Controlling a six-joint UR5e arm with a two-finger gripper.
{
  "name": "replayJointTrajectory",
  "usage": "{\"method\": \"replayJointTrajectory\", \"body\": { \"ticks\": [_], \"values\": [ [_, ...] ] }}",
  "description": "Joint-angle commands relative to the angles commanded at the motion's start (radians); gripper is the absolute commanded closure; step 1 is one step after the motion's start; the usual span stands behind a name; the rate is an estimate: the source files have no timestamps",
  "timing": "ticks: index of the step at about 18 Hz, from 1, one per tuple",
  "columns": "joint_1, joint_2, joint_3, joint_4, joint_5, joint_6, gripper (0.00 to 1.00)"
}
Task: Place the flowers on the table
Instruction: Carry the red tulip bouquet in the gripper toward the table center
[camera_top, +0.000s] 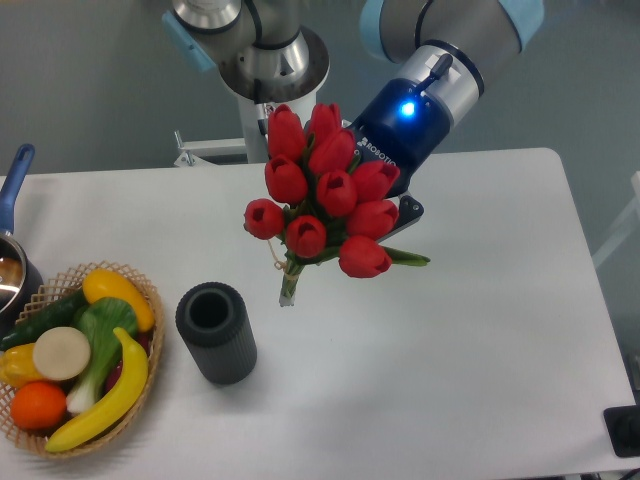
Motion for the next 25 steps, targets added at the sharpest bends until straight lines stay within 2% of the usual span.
{"method": "replayJointTrajectory", "body": {
  "ticks": [12, 19, 23, 25],
  "values": [
    [0.063, -0.005, -0.003, 0.003, 0.020, 0.011, 0.51],
    [0.058, 0.025, -0.012, 0.005, 0.247, 0.055, 0.52],
    [0.055, 0.029, -0.012, 0.003, 0.319, 0.086, 0.52],
    [0.054, 0.038, -0.014, 0.002, 0.408, 0.115, 0.52]
  ]
}}
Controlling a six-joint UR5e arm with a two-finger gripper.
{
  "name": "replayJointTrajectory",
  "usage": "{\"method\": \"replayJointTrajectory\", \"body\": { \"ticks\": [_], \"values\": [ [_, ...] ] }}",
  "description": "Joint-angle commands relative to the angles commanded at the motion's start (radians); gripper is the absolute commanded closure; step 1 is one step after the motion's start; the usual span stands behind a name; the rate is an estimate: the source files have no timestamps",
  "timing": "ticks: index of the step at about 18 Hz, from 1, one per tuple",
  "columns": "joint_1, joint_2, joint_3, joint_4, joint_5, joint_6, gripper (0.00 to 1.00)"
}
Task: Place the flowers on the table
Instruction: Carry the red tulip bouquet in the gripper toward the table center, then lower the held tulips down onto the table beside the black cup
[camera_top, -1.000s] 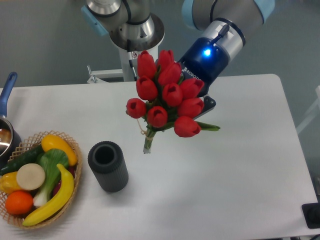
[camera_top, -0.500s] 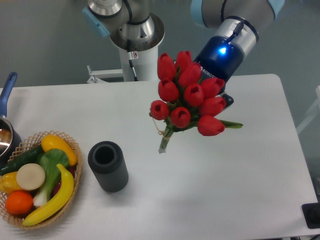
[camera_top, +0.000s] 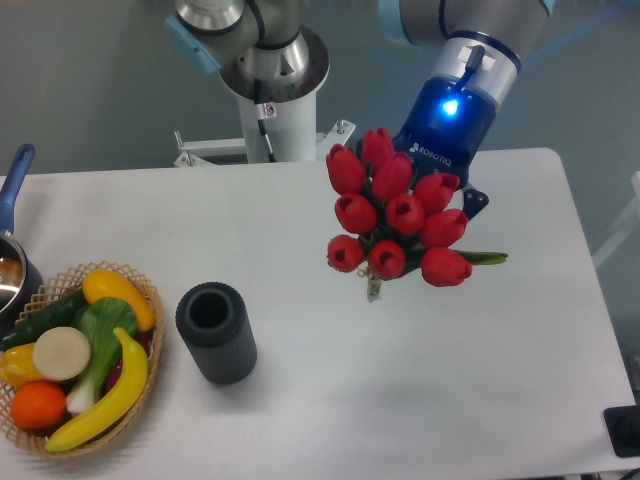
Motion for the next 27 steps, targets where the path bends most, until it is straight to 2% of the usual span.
{"method": "replayJointTrajectory", "body": {
  "ticks": [5, 9, 14, 18, 21, 27],
  "values": [
    [-0.087, 0.015, -0.017, -0.005, 0.273, 0.041, 0.51],
    [-0.139, 0.008, -0.043, -0.006, 0.381, 0.055, 0.51],
    [-0.184, 0.008, -0.115, -0.006, 0.534, 0.192, 0.51],
    [-0.189, -0.006, -0.132, -0.009, 0.658, 0.262, 0.51],
    [-0.227, -0.031, -0.143, -0.009, 0.779, 0.316, 0.51],
    [-0.268, -0.086, -0.155, -0.008, 0.843, 0.319, 0.52]
  ]
}}
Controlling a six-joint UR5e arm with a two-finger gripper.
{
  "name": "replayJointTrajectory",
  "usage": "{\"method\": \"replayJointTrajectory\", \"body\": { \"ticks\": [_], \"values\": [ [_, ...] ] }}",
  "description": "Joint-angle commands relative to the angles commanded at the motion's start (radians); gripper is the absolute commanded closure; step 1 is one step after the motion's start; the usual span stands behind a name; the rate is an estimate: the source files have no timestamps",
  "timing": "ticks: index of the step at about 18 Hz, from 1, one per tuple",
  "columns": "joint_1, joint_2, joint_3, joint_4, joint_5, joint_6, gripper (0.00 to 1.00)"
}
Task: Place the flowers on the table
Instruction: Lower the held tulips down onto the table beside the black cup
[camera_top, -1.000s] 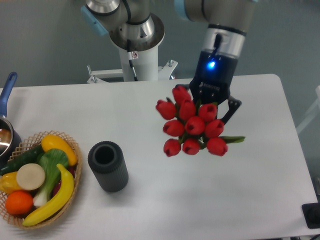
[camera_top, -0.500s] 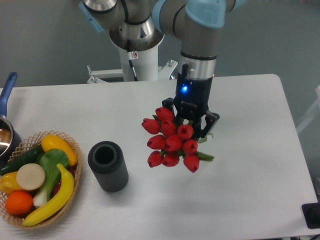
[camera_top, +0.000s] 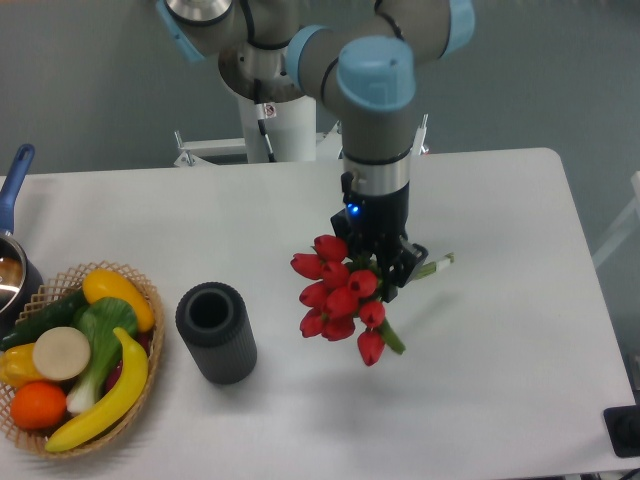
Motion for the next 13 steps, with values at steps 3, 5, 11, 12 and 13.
{"method": "replayJointTrajectory", "body": {
  "ticks": [3, 5, 11, 12, 13],
  "values": [
    [-0.014, -0.031, -0.002, 0.002, 0.034, 0.002, 0.52],
    [-0.015, -0.046, -0.003, 0.003, 0.049, 0.003, 0.53],
    [-0.035, -0.092, -0.005, 0.005, 0.113, 0.005, 0.53],
    [-0.044, -0.101, -0.003, 0.005, 0.127, 0.005, 0.53],
    [-0.055, -0.115, -0.003, 0.006, 0.150, 0.005, 0.53]
  ]
}}
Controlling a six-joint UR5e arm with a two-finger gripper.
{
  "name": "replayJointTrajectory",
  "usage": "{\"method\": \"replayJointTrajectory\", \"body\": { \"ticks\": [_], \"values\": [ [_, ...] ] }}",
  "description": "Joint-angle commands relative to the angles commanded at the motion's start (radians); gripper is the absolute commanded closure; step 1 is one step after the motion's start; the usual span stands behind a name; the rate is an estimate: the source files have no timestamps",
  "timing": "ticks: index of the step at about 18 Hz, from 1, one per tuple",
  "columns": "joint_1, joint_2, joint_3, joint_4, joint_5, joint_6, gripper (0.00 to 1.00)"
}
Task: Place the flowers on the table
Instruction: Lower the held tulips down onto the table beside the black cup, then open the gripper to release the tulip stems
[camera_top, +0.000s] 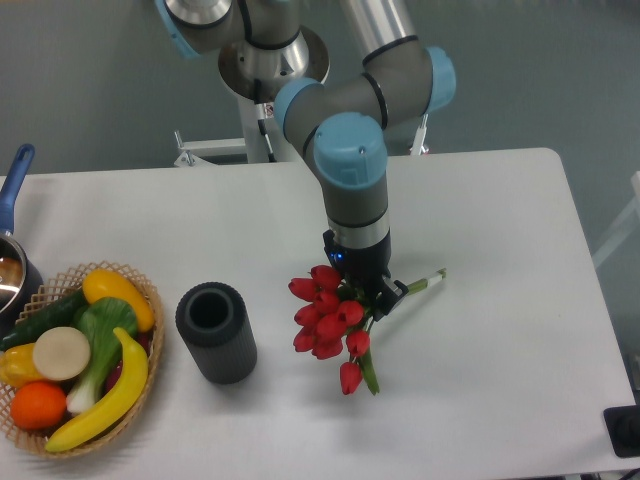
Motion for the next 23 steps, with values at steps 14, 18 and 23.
{"method": "replayJointTrajectory", "body": {
  "ticks": [14, 18, 23],
  "values": [
    [-0.034, -0.080, -0.017, 0.005, 0.020, -0.015, 0.47],
    [-0.009, -0.060, -0.006, 0.008, 0.009, -0.003, 0.00],
    [0.070, 0.033, -0.006, 0.002, -0.216, -0.003, 0.00]
  ]
}}
